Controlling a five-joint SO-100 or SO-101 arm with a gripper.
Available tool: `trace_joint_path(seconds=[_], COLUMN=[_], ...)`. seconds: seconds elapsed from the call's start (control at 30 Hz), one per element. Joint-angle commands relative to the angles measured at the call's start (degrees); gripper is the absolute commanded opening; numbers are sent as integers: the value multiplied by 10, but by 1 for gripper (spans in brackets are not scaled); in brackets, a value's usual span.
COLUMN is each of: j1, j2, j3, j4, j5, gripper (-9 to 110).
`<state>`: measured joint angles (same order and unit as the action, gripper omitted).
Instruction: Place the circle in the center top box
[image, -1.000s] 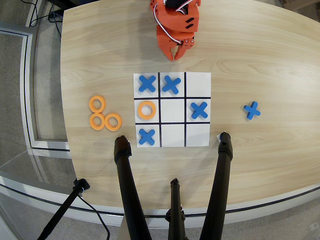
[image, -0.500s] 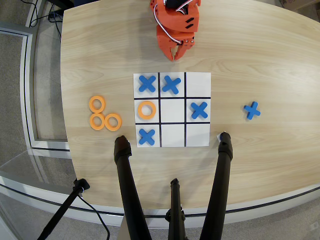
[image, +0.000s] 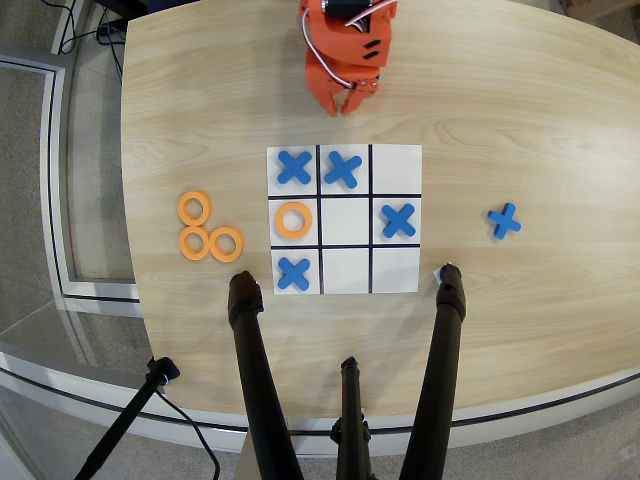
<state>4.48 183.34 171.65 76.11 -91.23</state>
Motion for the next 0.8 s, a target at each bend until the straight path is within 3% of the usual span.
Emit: trace_joint_path(seconds=[0.0, 0.17, 0.3, 0.47, 0.77], j1=[58, 128, 153, 163, 193], j2=[-143, -349, -499, -640, -863], j3=[-201, -475, -628, -706, -729], j4=[31, 76, 62, 6, -226], j5=[4, 4, 4, 24, 59], gripper=[11, 14, 23, 24, 25])
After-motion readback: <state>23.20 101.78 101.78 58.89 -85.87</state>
